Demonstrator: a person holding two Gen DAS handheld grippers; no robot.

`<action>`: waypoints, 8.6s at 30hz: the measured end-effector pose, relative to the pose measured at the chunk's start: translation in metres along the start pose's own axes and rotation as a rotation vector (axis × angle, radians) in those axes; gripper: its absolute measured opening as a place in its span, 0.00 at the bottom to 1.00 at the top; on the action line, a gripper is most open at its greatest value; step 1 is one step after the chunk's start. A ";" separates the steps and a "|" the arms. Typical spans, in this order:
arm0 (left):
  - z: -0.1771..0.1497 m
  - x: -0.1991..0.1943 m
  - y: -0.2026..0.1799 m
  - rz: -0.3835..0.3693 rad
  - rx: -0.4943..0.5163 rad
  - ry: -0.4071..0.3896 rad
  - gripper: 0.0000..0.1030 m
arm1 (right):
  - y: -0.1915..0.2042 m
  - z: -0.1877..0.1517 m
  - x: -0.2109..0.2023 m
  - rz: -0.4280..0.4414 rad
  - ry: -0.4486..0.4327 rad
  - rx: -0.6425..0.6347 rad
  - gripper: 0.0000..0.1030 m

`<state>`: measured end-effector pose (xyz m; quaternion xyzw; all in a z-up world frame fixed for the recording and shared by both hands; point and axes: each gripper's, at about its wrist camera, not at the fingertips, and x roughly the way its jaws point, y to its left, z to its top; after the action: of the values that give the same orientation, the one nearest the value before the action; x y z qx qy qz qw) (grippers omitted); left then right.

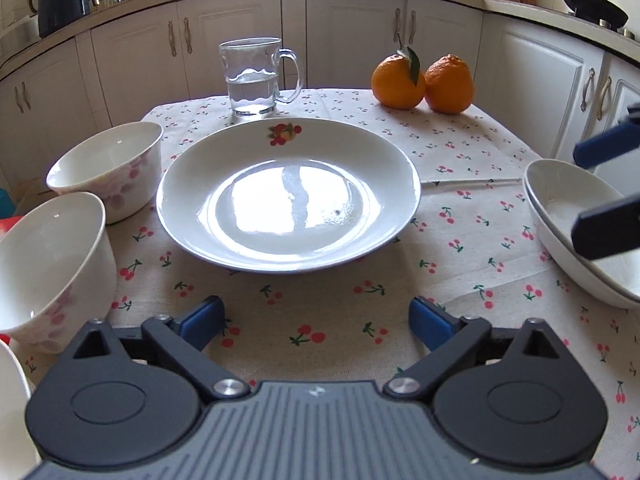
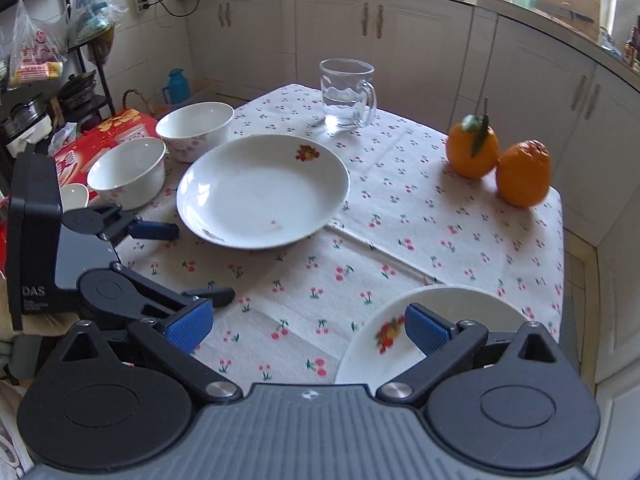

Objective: Organize plates and bowls
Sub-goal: 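Move the right gripper toward the rim of the fruit-decal white plate, then grasp the fruit-decal plate rim with the right gripper and lift it, then carry the plate with the right gripper and lower it onto the plate stack, then open the right gripper and withdraw it from the plate stack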

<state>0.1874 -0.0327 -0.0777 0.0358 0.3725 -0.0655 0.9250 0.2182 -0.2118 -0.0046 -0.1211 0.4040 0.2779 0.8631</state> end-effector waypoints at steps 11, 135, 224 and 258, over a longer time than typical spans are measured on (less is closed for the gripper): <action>0.005 0.008 0.004 0.039 -0.045 -0.022 1.00 | -0.009 0.050 0.055 0.123 0.050 -0.155 1.00; 0.015 -0.049 -0.132 -0.459 0.463 0.021 0.92 | -0.144 -0.053 -0.013 0.221 0.080 0.292 0.83; 0.028 -0.029 -0.124 -0.537 0.483 -0.020 0.93 | -0.087 -0.093 -0.068 -0.061 0.078 0.359 0.98; -0.054 -0.170 0.078 -0.085 0.239 -0.162 0.94 | 0.126 -0.012 -0.025 -0.139 -0.142 -0.035 1.00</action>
<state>0.0409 0.0663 0.0024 0.1246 0.2871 -0.1510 0.9377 0.1246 -0.1236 0.0088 -0.1439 0.3274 0.2323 0.9045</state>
